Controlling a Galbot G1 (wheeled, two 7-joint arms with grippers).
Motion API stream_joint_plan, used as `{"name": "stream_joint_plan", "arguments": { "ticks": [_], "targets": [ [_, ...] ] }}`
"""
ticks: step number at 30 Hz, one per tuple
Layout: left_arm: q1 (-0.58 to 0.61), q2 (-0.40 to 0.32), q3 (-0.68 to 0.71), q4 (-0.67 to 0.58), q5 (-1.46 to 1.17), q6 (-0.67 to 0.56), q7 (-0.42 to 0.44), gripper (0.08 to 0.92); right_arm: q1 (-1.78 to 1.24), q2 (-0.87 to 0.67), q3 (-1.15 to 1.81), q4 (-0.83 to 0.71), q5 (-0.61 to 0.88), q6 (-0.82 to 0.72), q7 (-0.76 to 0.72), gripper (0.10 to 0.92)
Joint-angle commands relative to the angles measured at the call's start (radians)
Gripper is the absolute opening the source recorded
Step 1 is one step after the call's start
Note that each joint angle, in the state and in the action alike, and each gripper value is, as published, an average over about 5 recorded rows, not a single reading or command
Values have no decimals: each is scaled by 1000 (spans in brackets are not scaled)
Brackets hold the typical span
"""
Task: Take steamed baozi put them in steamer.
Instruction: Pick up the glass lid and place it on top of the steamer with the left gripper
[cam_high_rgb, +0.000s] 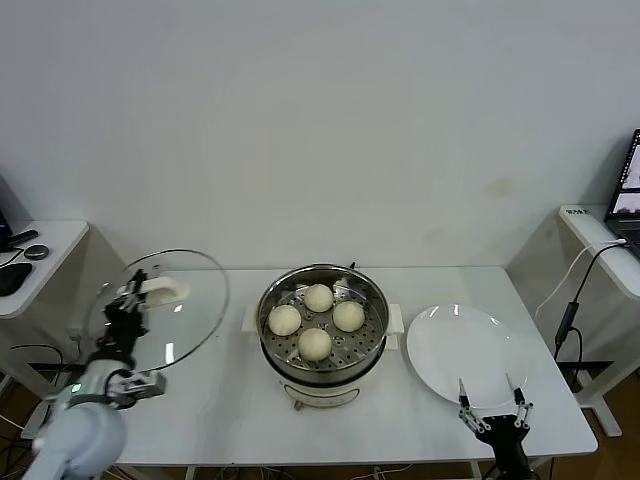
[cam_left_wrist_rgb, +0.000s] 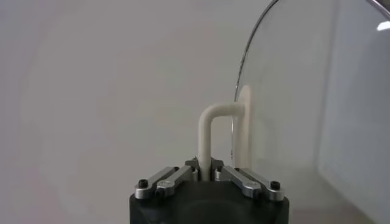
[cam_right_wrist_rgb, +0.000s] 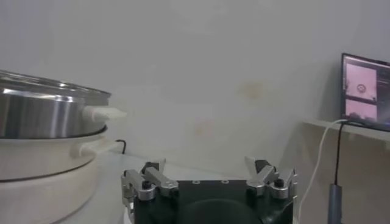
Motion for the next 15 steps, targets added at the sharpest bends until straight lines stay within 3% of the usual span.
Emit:
{"name": "stream_joint_plan", "arguments": {
  "ticks": [1, 6, 11, 15],
  "targets": [
    [-360, -78, 537, -33, 165, 275, 169, 171, 18, 7, -21, -34, -85, 9, 20, 823],
    [-424, -201, 620, 18, 396, 283, 292, 171, 32, 5, -43, -79, -109, 22, 28, 823],
    [-462, -322, 661, 92, 503, 283, 327, 171, 46, 2, -64, -100, -118, 27, 32, 823],
    [-463, -378, 679, 140, 550, 282, 341, 171, 53, 0, -67, -100, -119, 27, 31, 823]
  ]
}}
